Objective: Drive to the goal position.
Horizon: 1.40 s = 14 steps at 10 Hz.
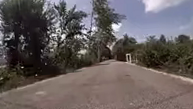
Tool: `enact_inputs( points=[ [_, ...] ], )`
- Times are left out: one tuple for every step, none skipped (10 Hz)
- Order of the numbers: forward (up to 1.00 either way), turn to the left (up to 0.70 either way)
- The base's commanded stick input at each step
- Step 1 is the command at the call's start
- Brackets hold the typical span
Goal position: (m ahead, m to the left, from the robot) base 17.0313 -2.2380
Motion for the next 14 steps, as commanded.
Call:
enact_inputs(
  points=[
    [0.50,0.00],
    [0.50,0.00],
    [0.50,0.00],
    [0.50,0.00],
    [0.50,0.00],
    [0.50,0.00],
    [0.50,0.00],
    [0.50,0.00],
    [0.50,0.00],
    [0.50,0.00],
    [0.50,0.00],
    [0.50,0.00],
    [0.50,0.00],
    [0.50,0.00]
  ],
)
